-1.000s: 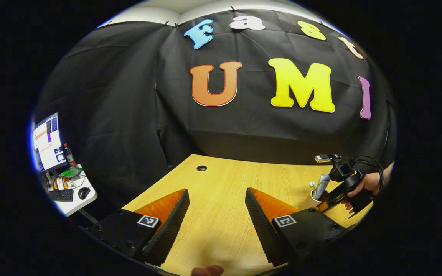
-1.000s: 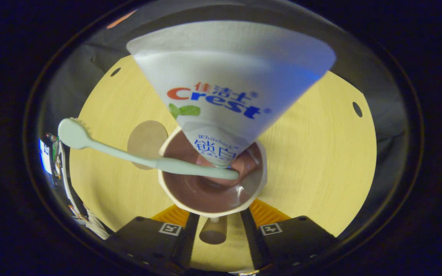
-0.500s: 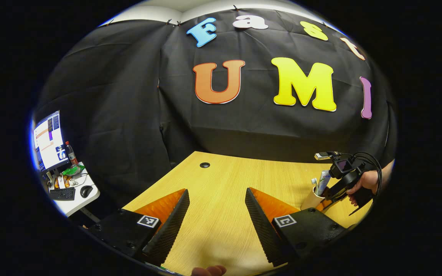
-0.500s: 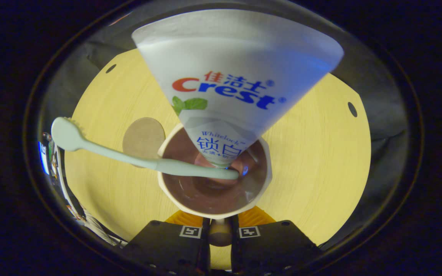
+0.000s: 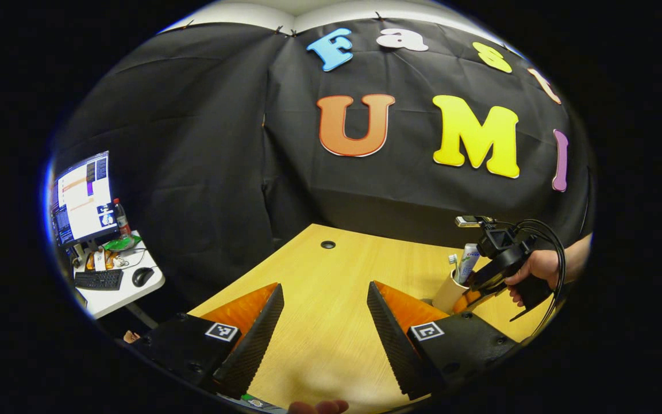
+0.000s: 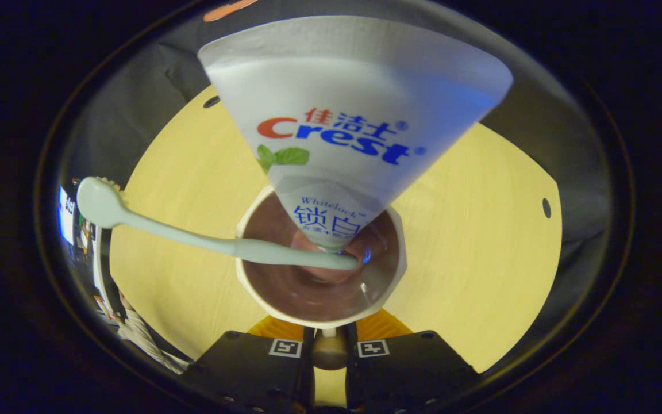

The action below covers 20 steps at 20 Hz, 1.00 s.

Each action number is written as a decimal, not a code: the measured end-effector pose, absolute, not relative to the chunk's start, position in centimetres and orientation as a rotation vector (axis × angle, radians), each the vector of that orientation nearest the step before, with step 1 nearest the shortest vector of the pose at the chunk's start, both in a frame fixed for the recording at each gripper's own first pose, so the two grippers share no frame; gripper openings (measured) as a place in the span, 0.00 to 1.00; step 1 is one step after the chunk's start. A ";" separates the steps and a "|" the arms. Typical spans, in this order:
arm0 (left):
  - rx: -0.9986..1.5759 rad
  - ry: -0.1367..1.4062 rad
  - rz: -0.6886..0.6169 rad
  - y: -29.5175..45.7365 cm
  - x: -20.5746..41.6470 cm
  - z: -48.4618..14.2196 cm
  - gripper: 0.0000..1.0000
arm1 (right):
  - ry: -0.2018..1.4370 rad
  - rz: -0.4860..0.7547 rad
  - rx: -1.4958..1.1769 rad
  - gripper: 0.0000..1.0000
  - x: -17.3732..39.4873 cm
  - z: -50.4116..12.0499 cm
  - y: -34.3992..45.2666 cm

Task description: Put the toothbrush and toothpaste on the desktop into the cup, then pick up the cup and place it on the coaster on the desktop.

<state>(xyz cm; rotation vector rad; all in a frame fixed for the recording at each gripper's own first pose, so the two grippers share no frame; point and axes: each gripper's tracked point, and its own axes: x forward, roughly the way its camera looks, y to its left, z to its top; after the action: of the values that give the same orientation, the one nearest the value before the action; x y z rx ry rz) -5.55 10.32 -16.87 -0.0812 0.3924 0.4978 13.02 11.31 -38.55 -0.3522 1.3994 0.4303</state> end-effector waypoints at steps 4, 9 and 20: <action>-0.087 0.401 0.538 11.8 -7.2 -16.9 0.93 | 1.407 0.435 -0.372 0.20 12.7 -39.4 13.4; -0.082 0.407 0.556 12.7 -8.1 -16.6 0.93 | 1.421 0.439 -0.362 0.33 12.3 -40.1 14.5; -0.040 0.378 0.471 11.1 -6.2 -15.0 0.93 | 1.400 0.388 -0.233 0.85 10.6 -37.1 13.2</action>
<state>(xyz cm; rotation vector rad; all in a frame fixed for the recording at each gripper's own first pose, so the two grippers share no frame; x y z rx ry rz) -6.24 11.13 -15.02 -0.0405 0.3777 0.4709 10.61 13.24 -37.06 -0.2331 1.3997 0.3883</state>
